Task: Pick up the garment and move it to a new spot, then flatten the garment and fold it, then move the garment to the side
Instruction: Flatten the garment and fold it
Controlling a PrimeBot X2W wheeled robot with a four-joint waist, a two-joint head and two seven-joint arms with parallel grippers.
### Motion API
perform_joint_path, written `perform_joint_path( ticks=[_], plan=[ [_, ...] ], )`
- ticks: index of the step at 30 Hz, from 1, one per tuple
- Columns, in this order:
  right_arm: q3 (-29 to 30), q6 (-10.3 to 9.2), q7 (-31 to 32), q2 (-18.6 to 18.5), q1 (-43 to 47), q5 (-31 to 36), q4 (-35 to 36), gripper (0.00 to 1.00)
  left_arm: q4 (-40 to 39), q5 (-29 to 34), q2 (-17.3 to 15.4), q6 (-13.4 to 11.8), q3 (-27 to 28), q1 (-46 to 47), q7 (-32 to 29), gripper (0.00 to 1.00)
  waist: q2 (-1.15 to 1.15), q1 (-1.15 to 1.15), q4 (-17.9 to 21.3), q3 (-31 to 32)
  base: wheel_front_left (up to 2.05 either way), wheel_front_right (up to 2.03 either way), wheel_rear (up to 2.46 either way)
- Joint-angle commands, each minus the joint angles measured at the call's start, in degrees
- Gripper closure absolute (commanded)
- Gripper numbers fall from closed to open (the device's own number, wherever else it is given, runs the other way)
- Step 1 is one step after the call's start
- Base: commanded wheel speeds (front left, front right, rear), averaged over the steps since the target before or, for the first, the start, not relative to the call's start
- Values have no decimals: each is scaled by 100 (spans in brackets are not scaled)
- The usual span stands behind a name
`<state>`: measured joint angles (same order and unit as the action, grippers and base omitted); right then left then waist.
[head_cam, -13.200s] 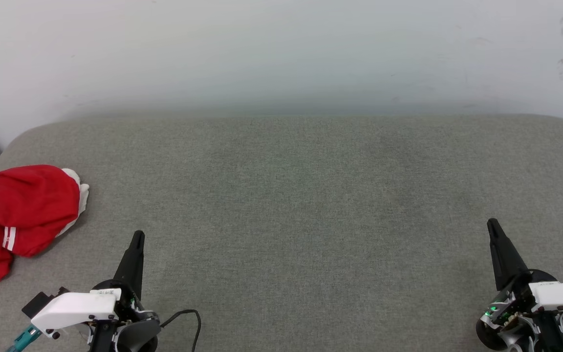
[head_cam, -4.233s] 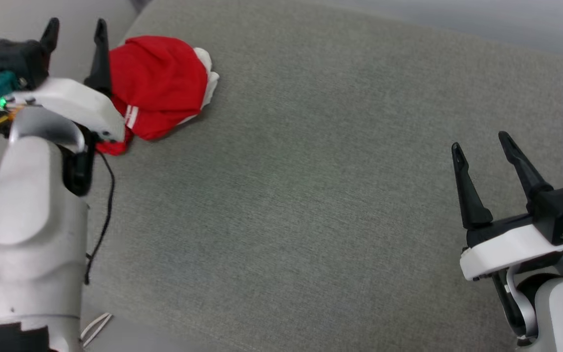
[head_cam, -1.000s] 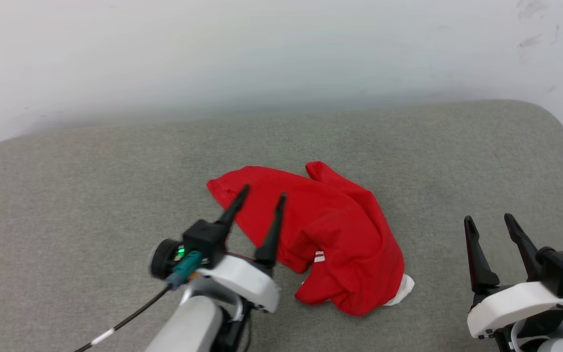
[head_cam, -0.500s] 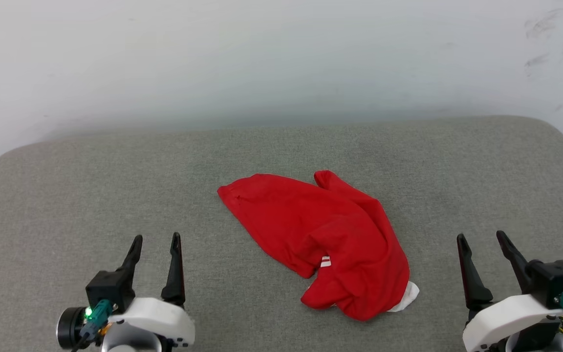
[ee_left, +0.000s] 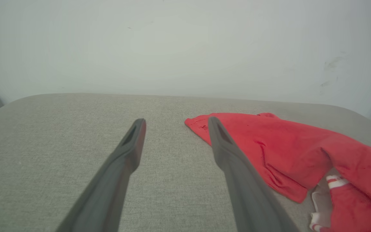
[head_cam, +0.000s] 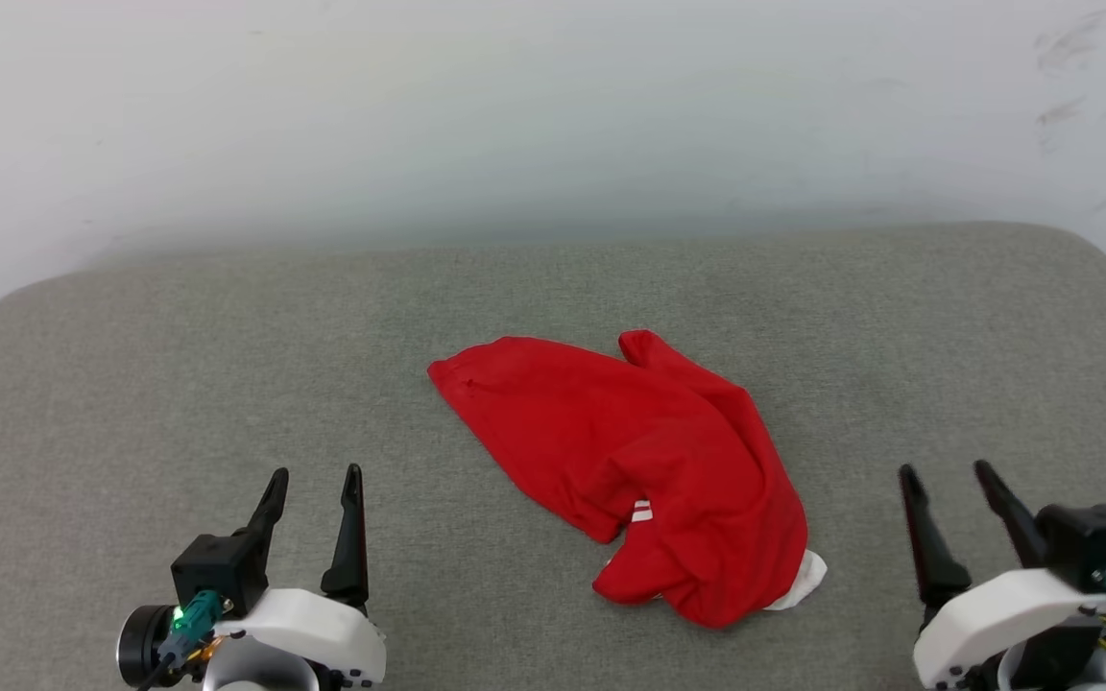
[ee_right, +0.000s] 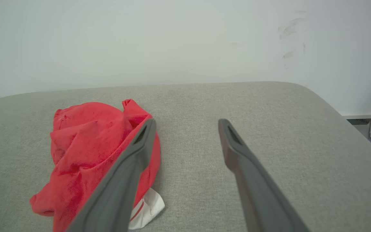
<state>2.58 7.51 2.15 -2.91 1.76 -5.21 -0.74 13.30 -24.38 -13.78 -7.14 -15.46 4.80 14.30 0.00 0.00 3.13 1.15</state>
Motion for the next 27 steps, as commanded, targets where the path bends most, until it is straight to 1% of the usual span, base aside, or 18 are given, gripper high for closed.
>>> perform_joint_path(
  ticks=[1, 4, 6, 7, 11, 13, 17, 19, 20, 22, 25, 27],
  plan=[
    [100, -3, 78, 5, -185, -144, -127, 0, -32, -7, -1, -30, 23, 49, 11, 0, 0, 0, -45, -30, 0, 0, 0],
    [209, -2, 370, -13, -448, -442, -440, 0, -64, -2, 30, -36, 9, 142, 23, 0, 0, 0, -161, -108, 0, 0, 0],
    [270, -3, 720, -173, -694, -606, -674, 0, -107, 10, 76, -32, -11, 213, 35, 0, 0, 0, -275, -218, 0, 0, 0],
    [281, -3, 948, -252, -840, -727, -809, 0, -121, 28, 92, -26, -24, 261, 40, 0, 0, 0, -340, -285, 0, 0, 0],
    [98, -2, 2177, -661, -1425, -1093, -1334, 0, -191, 99, 149, 17, -82, 468, 56, 0, 0, 0, -589, -607, 0, 0, 0],
    [-82, -3, 2741, -865, -1704, -1239, -1520, 0, -205, 135, 189, 52, -110, 567, 67, 0, 0, 0, -709, -760, 0, 0, 0],
    [-504, -3, 3604, -1086, -2106, -1615, -1775, 0, -246, 247, 312, 105, -197, 750, 84, 0, 0, 0, -916, -1069, 0, 0, 0],
    [-775, -3, 3849, -1212, -2274, -1708, -1890, 0, -226, 281, 363, 134, -215, 820, 92, 0, 0, 0, -987, -1191, 0, 0, 0],
    [-857, -3, 3930, -1201, -2345, -1837, -1953, 0, -211, 300, 397, 146, -228, 858, 94, 0, 0, 0, -1020, -1252, 0, 0, 0],
    [-1064, -3, 4072, -1291, -2455, -1895, -2126, 0, -168, 316, 457, 196, -233, 929, 98, 0, 0, 0, -1070, -1342, 0, 0, 0],
    [-1331, -3, 4276, -1333, -2495, -2020, -2533, 0, -135, 370, 540, 255, -218, 1003, 95, 0, 0, 0, -1132, -1414, 0, 0, 0],
    [-1465, -3, 4396, -1279, -2473, -2184, -2786, 0, -96, 410, 590, 305, -199, 1056, 94, 0, 0, 0, -1160, -1435, 0, 0, 0]
  ],
)
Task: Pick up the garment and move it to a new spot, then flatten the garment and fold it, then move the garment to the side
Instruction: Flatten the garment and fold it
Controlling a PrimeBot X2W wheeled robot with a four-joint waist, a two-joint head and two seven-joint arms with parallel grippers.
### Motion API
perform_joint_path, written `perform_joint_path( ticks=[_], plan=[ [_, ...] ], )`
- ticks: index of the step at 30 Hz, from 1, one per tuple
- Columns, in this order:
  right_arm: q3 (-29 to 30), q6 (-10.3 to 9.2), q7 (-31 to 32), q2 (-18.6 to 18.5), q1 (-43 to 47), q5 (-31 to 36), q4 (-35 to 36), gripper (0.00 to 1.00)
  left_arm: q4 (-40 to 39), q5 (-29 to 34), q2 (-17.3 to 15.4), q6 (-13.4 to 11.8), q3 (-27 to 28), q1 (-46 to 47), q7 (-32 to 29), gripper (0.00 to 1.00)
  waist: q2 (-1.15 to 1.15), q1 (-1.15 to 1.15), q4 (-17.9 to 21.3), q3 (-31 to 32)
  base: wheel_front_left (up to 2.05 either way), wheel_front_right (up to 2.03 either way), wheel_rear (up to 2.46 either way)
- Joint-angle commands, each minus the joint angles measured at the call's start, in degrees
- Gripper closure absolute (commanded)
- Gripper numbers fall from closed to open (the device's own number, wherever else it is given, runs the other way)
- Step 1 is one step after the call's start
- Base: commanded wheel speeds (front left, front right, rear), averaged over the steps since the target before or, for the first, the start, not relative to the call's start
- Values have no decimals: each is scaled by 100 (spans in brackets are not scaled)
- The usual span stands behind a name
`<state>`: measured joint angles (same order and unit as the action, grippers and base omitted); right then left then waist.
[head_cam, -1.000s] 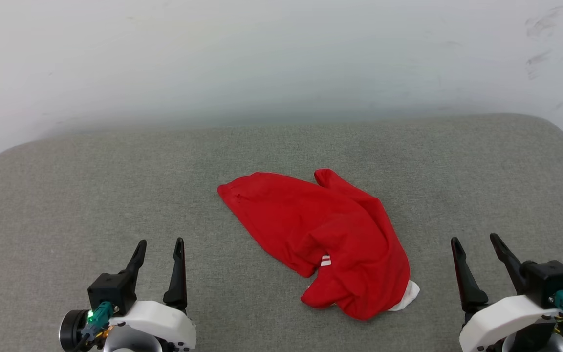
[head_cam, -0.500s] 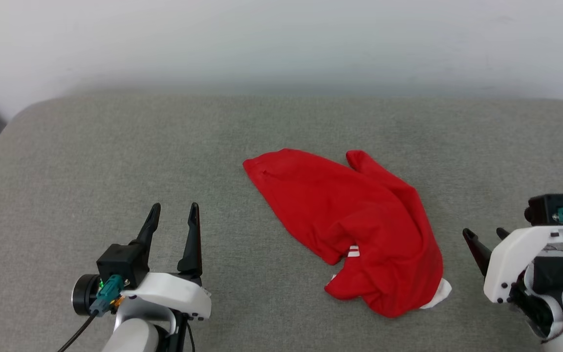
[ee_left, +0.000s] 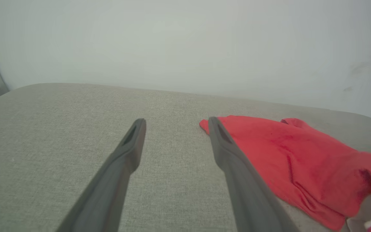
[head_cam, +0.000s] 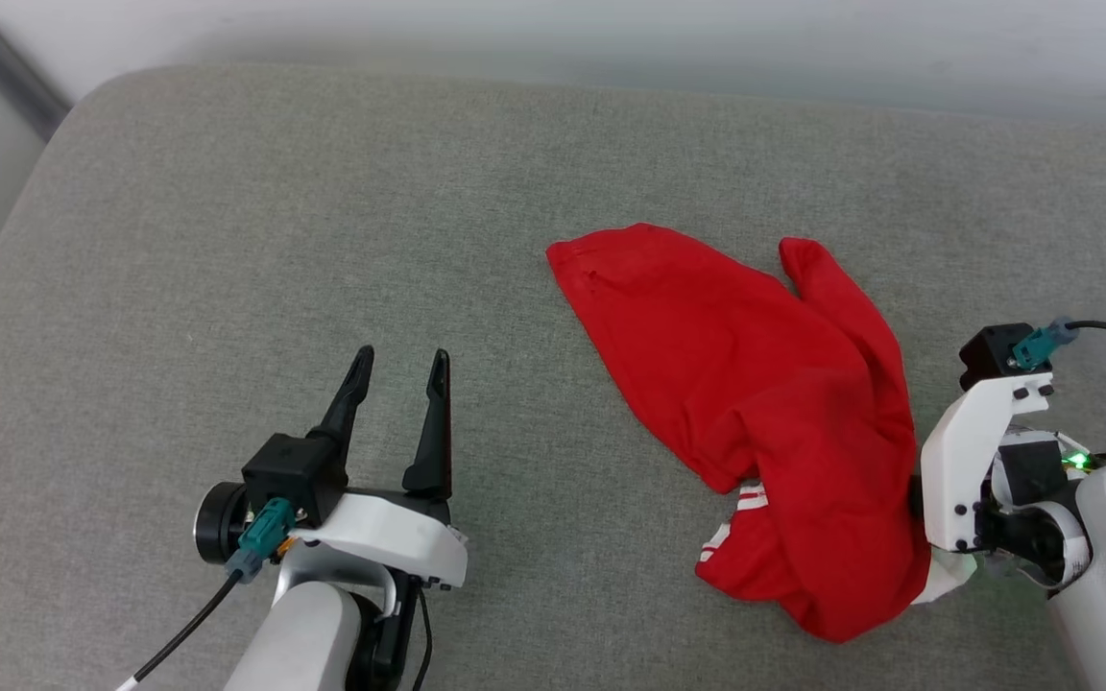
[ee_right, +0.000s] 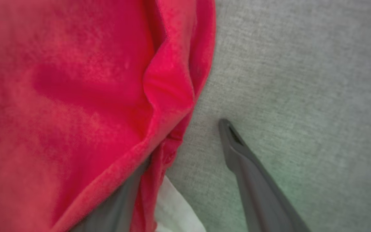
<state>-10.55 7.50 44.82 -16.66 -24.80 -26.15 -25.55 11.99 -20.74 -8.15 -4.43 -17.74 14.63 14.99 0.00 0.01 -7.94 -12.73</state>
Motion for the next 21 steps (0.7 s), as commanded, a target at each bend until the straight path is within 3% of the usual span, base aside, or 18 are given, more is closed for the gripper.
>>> perform_joint_path(
  ticks=[1, 2, 3, 10, 12, 21],
  plan=[
    [-243, -1, 172, 102, 174, -141, -394, 36, 47, 52, 45, 58, 41, 100, 21, 0, 0, -1, -63, -49, 0, 0, 0],
    [-329, -1, 162, 119, 153, -219, -437, 89, 63, 70, 71, 79, 52, 116, 21, 0, 0, -1, -67, -48, 0, 0, 0],
    [-382, 5, 80, 134, 95, -286, -435, 100, 75, 92, 90, 93, 64, 114, 22, 0, 0, -1, -67, -42, 0, 0, 0],
    [-507, -3, -825, -120, -511, -464, 111, 100, 179, 165, 111, 181, 184, 3, 21, 0, 0, -1, 69, 91, 0, 0, 0],
    [-112, -2, -1425, -203, -681, -214, 190, 100, 210, 205, 115, 196, 266, -32, 22, 0, 0, -1, 217, 153, 0, 0, 0],
    [2133, -3, -2074, 98, -152, 552, -499, 100, 289, 268, 142, 250, 301, -110, 22, 0, 0, -1, 452, 197, 0, 0, 0]
  ],
)
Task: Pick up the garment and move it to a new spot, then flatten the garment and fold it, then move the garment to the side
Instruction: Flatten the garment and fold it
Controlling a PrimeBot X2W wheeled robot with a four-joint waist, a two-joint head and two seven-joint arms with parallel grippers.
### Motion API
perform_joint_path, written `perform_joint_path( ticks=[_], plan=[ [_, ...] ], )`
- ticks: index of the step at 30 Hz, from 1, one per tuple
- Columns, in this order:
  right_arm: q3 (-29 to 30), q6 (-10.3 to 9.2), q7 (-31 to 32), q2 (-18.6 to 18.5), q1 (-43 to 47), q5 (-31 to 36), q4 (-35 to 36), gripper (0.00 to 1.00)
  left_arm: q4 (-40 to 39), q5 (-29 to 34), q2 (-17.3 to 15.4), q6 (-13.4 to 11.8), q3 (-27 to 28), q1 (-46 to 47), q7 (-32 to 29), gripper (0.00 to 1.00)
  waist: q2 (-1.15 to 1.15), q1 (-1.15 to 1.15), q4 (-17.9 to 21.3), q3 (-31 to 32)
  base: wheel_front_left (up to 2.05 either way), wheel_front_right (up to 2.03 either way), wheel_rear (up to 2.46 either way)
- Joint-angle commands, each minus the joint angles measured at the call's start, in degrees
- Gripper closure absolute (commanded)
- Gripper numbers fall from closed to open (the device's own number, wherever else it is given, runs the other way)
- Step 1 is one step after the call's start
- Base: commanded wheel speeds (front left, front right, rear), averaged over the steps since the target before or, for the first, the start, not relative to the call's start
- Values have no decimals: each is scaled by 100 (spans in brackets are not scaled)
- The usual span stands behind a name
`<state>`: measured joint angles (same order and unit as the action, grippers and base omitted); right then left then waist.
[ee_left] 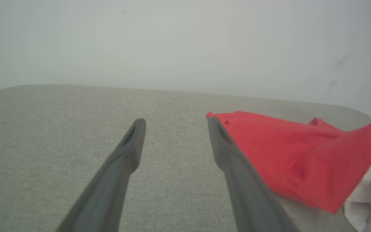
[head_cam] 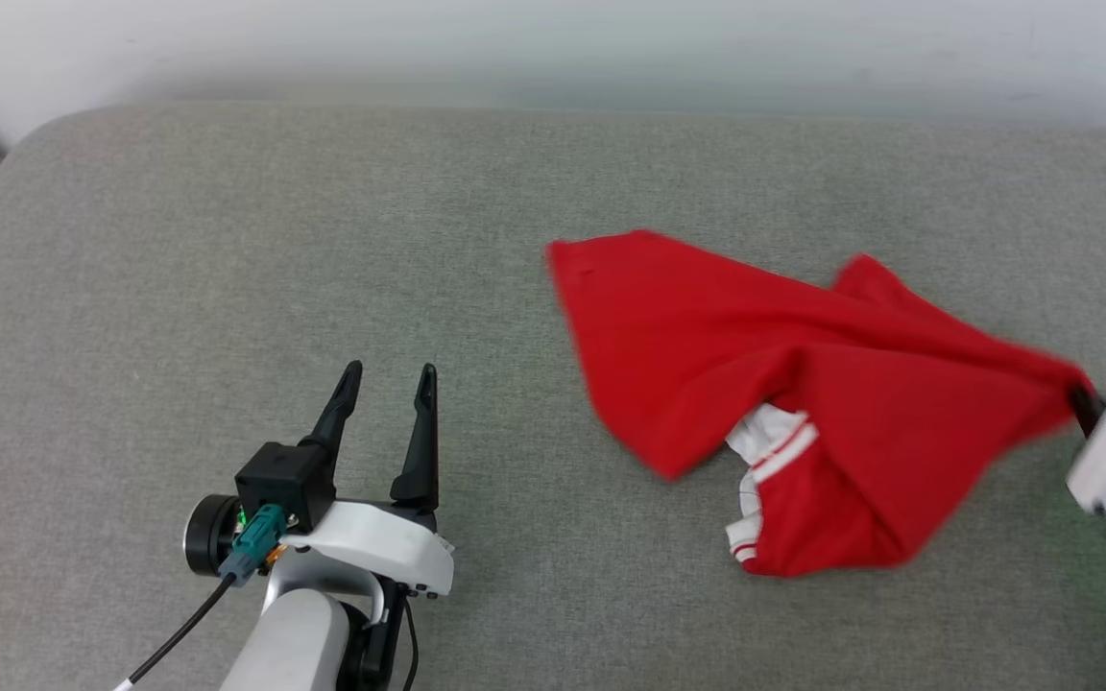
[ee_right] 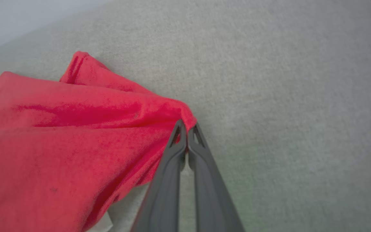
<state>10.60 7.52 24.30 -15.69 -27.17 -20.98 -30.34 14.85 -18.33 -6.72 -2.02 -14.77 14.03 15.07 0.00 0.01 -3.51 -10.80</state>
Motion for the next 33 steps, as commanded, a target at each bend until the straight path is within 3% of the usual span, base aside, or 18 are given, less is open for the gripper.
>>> perform_joint_path(
  ticks=[1, 4, 5, 7, 16, 19, 20, 33],
  plan=[
    [291, -5, -85, 51, 196, 97, -162, 100, 8, 32, 5, 13, 11, -52, 14, 0, 0, -1, 23, 3, 0, 0, 0],
    [783, -4, -317, 195, 514, 300, -574, 100, 23, 42, -2, 12, 39, -77, 15, 0, 0, -1, 77, 24, 0, 0, 0],
    [881, -4, -388, 246, 583, 352, -679, 91, 19, 42, -8, 0, 52, -89, 15, 0, 0, -1, 96, 27, 0, 0, 0],
    [963, -4, -590, 337, 669, 411, -785, 0, 6, 38, -30, -26, 85, -109, 15, 0, 0, -1, 140, 37, 0, 0, 0],
    [482, -4, -2511, 492, 931, 242, 26, 0, 65, -43, -119, -101, 221, -329, 15, 0, 0, -1, 345, 331, 0, 0, 0],
    [248, -4, -2902, 490, 1115, 351, 466, 0, 76, -61, -142, -132, 240, -431, -4, 0, 0, -1, 383, 490, 0, 0, 0],
    [38, -4, -3085, 585, 1408, 528, 949, 0, 60, -86, -168, -162, 244, -540, -40, 0, 0, -1, 419, 661, 0, 0, 0],
    [-752, -4, -2740, 1037, 2869, 1082, 2880, 0, -150, -152, -293, -329, 198, -1042, -383, 0, 0, -1, 532, 1119, 0, 0, 0]
  ],
)
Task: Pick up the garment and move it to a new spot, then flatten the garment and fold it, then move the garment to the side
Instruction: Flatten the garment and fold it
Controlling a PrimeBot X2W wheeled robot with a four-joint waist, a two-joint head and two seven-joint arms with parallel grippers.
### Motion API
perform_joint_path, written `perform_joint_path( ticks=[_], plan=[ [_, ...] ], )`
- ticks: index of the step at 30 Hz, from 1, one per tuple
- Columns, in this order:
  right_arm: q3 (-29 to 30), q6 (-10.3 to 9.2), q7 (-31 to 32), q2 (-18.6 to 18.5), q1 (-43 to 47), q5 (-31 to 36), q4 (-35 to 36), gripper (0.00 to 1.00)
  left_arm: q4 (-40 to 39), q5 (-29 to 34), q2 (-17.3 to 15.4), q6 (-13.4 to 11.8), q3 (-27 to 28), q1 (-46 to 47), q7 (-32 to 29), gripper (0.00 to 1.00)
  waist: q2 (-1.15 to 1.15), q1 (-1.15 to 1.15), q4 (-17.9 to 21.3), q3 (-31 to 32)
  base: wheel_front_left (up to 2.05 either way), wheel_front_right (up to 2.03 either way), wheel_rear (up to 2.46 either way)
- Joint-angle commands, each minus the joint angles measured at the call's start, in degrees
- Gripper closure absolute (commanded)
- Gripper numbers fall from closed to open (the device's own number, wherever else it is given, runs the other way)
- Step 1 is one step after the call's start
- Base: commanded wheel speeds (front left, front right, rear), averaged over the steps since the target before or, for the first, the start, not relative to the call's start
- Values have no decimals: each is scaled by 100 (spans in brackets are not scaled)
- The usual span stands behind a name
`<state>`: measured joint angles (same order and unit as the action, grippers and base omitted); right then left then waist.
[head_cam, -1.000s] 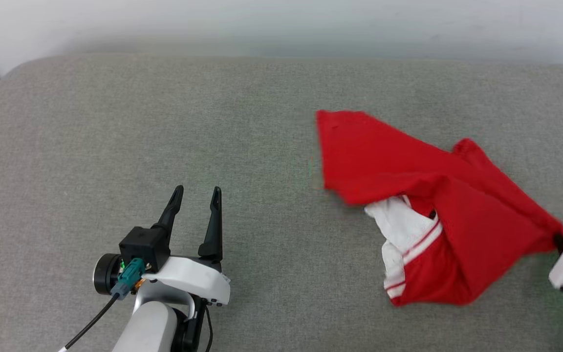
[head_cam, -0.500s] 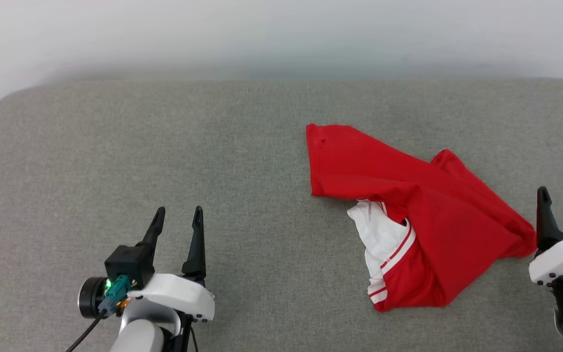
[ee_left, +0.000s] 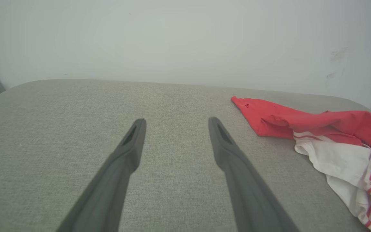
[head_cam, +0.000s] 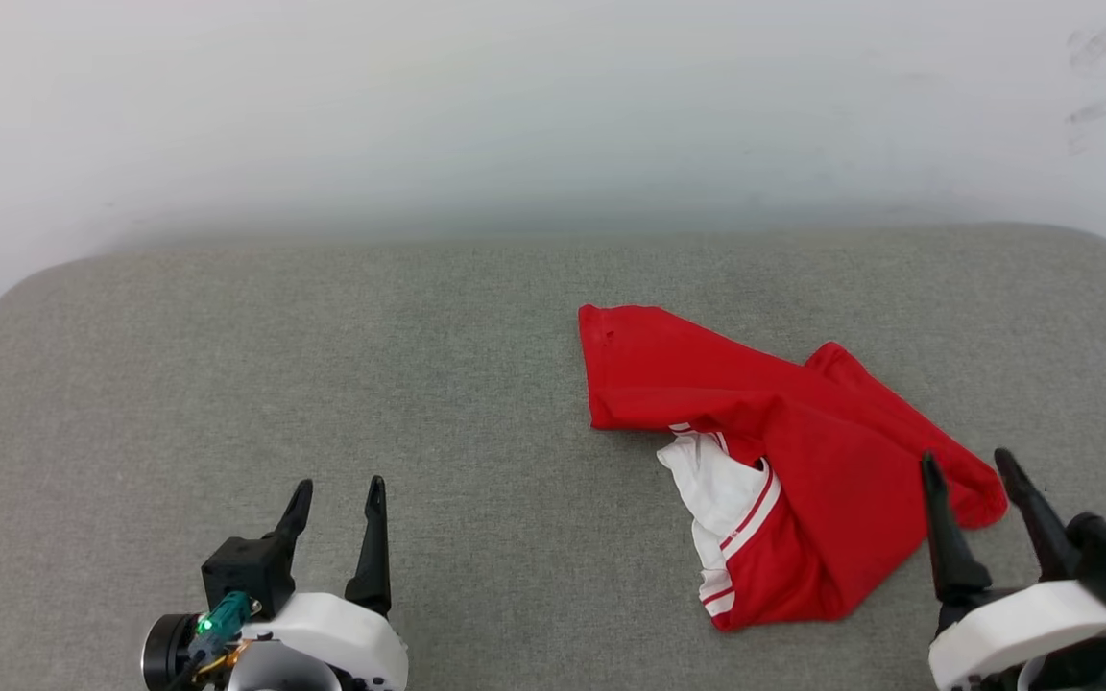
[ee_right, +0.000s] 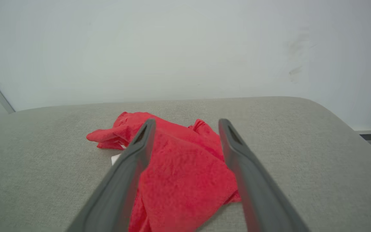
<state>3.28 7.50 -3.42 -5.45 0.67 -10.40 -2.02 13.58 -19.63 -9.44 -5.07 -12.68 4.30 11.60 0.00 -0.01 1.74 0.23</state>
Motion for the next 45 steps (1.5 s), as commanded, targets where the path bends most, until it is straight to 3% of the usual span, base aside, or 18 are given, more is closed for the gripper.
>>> perform_joint_path(
  ticks=[1, 10, 19, 26, 32, 45],
  plan=[
    [-55, -2, 77, 39, 164, 7, 114, 0, -42, -20, -28, -38, -17, -98, -63, 0, 0, 1, 8, 30, 0, 0, 0],
    [-208, -2, 235, 36, 376, 87, 404, 0, -179, 58, -96, -68, -188, -130, -376, 0, 0, 1, 35, 62, 0, 0, 0],
    [-183, -2, 272, 9, 109, 36, 577, 0, 9, 216, 259, 429, -1001, 956, -1052, 0, 0, 1, 65, -314, 0, 0, 0],
    [-304, -2, 224, -34, -255, 56, 660, 0, 768, 104, 504, 898, -1516, 2165, -1793, 0, 0, 1, 347, -868, 0, 0, 0],
    [-374, -2, 141, -10, -462, 52, 617, 0, 1504, -162, 579, 1147, -1891, 2898, -2540, 0, 0, 1, 571, -1220, 0, 0, 0],
    [-538, -2, -174, 144, -794, -156, 200, 0, 3143, -677, 610, 1254, -2888, 4236, -3942, 0, 0, 1, 989, -1790, 0, 0, 0]
  ],
)
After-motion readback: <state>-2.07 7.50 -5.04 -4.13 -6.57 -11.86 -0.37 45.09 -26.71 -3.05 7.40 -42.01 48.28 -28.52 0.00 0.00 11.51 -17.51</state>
